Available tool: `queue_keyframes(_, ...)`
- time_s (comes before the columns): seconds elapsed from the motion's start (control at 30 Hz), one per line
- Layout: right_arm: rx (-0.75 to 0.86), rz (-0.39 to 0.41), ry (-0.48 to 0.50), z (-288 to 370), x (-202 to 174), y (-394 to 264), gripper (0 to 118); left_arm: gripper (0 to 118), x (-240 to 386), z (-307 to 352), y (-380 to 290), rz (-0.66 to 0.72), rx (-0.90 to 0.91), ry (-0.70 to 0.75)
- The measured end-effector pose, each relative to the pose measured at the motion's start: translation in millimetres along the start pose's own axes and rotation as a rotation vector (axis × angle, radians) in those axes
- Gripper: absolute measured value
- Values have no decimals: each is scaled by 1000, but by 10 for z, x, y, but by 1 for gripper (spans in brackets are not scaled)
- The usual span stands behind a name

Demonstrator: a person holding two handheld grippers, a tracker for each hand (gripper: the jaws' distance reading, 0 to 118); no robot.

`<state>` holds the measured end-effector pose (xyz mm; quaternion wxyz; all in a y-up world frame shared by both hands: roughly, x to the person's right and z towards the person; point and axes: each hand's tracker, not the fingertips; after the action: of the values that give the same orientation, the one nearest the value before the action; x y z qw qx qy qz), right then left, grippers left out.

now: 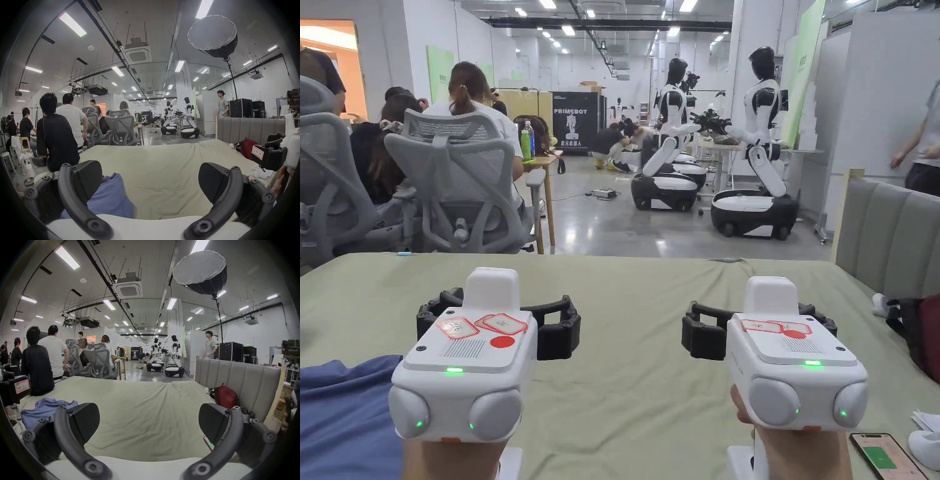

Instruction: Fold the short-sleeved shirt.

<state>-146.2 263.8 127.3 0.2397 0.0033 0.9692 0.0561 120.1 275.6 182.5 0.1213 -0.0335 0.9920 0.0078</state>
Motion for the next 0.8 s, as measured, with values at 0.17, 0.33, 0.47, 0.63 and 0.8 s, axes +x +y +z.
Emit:
queue_keyframes(0.17,3,59,-39,7,-23,-11,118,118,10,-5,-10,-7,2,6)
queue_keyframes(0.33,4,12,-33,19,57,-4,118,118,-7,12,25,-8,16,-11)
queue_keyframes(0.47,5,21,-39,14,79,25,118,118,1,18,44,-12,23,-7)
queue_keyframes(0.63,13,30,-32,21,73,23,118,118,24,27,46,-3,27,-17)
queue_keyframes(0.8,8,42,-21,24,59,10,118,118,39,22,41,-13,21,-15)
